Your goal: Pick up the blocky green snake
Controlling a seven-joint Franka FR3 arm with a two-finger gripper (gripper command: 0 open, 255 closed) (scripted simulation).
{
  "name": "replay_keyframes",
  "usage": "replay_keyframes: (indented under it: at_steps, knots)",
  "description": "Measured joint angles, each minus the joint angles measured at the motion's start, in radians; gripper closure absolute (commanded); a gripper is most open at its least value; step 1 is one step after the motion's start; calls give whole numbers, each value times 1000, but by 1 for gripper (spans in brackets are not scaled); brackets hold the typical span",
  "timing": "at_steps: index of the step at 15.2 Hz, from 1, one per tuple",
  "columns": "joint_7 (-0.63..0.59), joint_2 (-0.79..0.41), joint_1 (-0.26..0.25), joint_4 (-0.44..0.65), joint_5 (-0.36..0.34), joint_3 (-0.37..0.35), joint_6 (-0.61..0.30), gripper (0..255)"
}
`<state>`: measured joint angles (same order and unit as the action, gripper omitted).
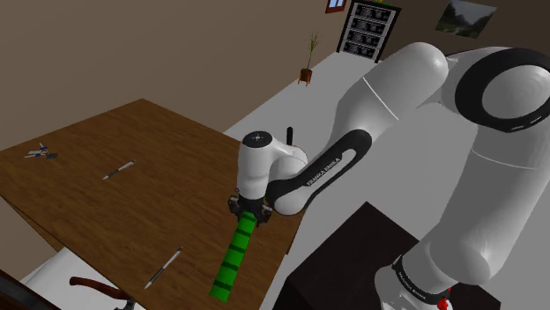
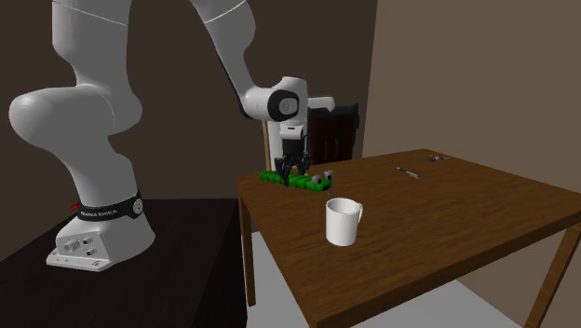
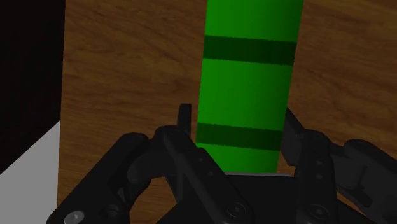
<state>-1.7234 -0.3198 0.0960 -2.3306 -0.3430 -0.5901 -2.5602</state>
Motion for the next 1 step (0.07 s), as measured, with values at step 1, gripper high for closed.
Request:
replay_keyframes:
  at_steps: [1]
  knots:
    - [6, 7, 4, 1, 9, -6, 7, 255]
